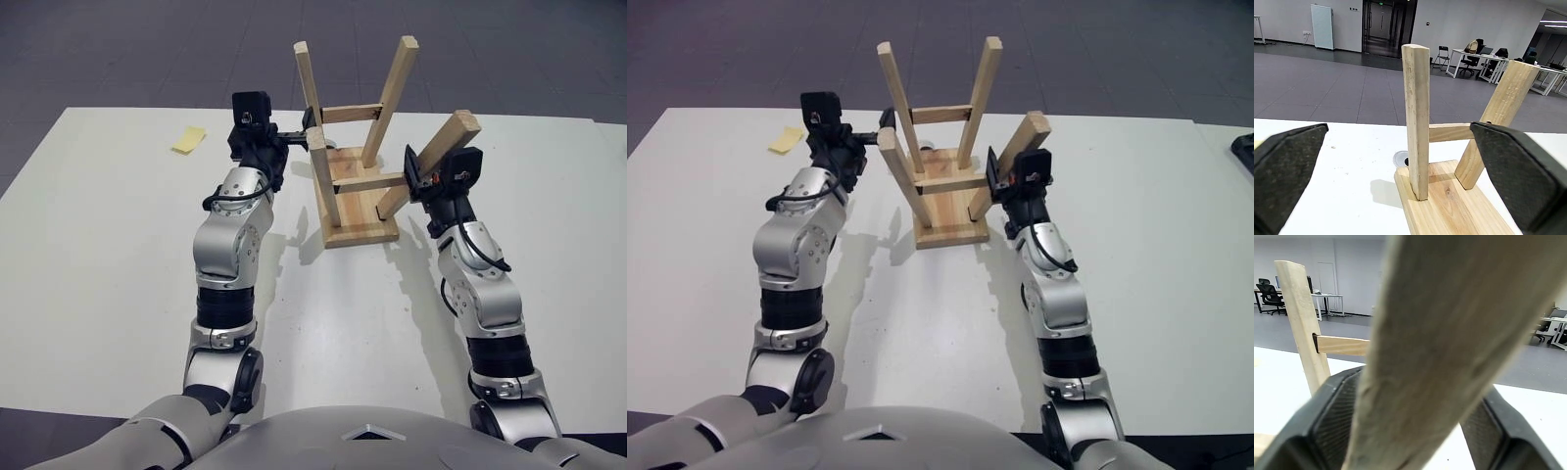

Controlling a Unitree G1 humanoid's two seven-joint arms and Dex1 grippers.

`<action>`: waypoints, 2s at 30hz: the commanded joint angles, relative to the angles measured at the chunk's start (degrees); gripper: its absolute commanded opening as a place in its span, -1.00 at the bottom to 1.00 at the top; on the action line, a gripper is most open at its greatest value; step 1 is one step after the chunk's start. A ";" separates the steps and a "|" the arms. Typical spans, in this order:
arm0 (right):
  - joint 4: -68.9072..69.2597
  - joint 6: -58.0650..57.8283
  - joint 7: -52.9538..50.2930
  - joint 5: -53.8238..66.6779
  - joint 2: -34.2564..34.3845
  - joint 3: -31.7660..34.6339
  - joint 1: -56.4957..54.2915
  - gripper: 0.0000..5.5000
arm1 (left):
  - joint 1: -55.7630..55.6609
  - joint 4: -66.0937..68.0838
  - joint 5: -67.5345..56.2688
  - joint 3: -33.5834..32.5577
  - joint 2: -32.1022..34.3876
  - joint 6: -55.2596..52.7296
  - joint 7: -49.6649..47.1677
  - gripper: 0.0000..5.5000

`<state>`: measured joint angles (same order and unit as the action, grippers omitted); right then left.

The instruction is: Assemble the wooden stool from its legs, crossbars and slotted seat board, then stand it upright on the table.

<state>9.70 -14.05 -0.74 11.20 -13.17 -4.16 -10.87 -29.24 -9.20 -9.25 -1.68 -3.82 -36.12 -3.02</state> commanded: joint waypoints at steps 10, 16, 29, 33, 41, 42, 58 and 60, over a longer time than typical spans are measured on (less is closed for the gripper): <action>10.85 -6.95 2.56 25.11 2.03 20.76 -10.32 0.86 | -2.53 4.90 -0.11 -2.46 -1.94 5.83 -2.09 0.96; 6.93 -6.77 -6.00 34.65 3.70 30.49 -15.45 0.96 | -1.74 5.93 0.39 -3.55 -1.61 6.95 -3.42 0.96; -0.48 -5.98 -8.19 7.38 -0.04 14.92 -11.31 0.96 | 4.25 -5.48 2.01 3.48 -0.30 -1.69 -1.17 0.96; 2.34 -7.26 -8.24 6.54 4.12 11.68 -9.28 0.96 | 3.51 -4.89 2.17 4.48 -0.92 -2.02 -1.55 0.96; 1.66 -6.16 -8.10 2.92 3.37 14.36 -11.49 0.96 | 3.25 -1.87 2.79 2.01 -1.38 -1.06 -3.45 0.96; 2.48 -5.99 -7.48 3.81 2.89 15.39 -13.52 0.96 | 3.58 -0.61 2.74 0.28 -1.52 -0.81 -4.68 0.96; 3.49 -16.27 -5.86 14.21 6.60 7.82 -5.83 0.96 | 2.30 11.80 0.38 -16.87 -0.99 5.42 -15.24 0.96; -1.27 -14.97 -5.47 11.46 6.88 6.29 -3.77 0.96 | 2.45 12.27 0.32 -16.62 -0.94 4.98 -14.78 0.96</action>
<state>19.13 -25.35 -5.99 28.23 -7.64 8.04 -26.34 -24.72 1.79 -8.22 -18.40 -4.98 -31.10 -17.45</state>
